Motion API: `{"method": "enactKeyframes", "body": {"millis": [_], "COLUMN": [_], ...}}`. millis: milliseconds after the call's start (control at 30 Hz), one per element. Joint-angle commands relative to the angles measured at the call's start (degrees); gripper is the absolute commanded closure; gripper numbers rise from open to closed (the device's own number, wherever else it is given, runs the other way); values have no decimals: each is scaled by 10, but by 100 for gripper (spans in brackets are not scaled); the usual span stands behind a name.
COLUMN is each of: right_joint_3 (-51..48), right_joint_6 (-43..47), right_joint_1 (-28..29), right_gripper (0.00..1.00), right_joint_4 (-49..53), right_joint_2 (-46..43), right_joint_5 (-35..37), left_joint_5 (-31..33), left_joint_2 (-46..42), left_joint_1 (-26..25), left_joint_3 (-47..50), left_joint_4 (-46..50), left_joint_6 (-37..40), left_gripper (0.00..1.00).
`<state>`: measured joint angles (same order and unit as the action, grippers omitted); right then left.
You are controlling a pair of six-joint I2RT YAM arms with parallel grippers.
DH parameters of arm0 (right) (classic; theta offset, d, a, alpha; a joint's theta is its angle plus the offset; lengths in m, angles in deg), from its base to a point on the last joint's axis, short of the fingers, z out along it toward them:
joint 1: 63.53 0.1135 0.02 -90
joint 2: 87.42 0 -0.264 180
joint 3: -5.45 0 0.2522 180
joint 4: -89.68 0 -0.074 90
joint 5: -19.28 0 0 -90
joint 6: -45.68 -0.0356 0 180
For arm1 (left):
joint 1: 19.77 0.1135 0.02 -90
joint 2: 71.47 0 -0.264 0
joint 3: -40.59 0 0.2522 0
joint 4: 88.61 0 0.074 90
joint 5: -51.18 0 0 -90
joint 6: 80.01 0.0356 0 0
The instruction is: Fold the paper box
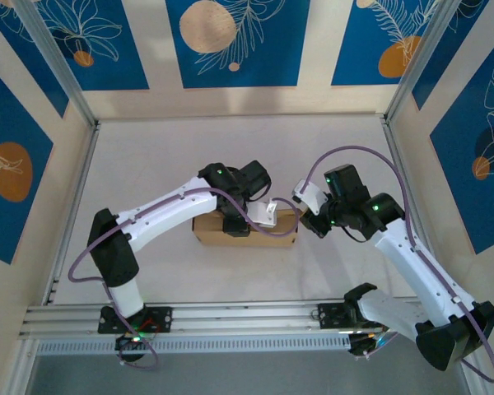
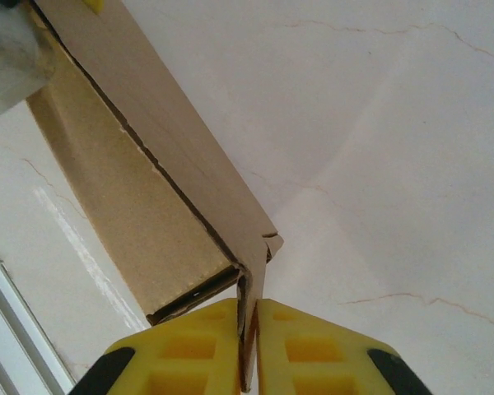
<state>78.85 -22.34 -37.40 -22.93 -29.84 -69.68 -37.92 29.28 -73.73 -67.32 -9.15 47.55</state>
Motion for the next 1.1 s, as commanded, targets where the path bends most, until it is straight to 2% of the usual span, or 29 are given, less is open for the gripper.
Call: {"method": "enactKeyframes", "body": {"millis": [0, 100, 267, 433, 567, 733, 867, 933, 1067], "right_joint_3": [18, 17, 20, 29, 36, 41, 44, 48, 58], "right_joint_6": [-10, -10, -13, -24, -36, -34, -32, -33, -39], "right_joint_1": [1, 1, 1, 0, 1, 1, 1, 1, 1], "right_gripper": [84, 81, 91, 94, 86, 83, 98, 100, 100], "right_joint_4": [-9, -10, -12, -7, -5, -2, 4, 6, 11], "right_joint_2": [-4, -5, -2, 5, 10, 11, 15, 17, 22], "right_joint_5": [-26, -25, -27, -38, -38, -28, -33, -31, -25], "left_joint_5": [-6, -6, -3, -4, -3, 0, 4, 4, 7], "left_joint_2": [5, 4, 2, 2, 2, -2, -2, -2, -7], "left_joint_1": [3, 2, 2, 2, 3, 2, 2, 2, 2], "left_joint_3": [-9, -10, -7, -6, -7, -5, -3, -1, 4], "left_joint_4": [3, 4, 2, 1, 2, 1, 0, -3, -13], "left_joint_6": [5, 5, 6, 5, 5, 6, 7, 7, 6], "left_gripper": [71, 71, 72, 72, 72, 72, 72, 69, 58]}}
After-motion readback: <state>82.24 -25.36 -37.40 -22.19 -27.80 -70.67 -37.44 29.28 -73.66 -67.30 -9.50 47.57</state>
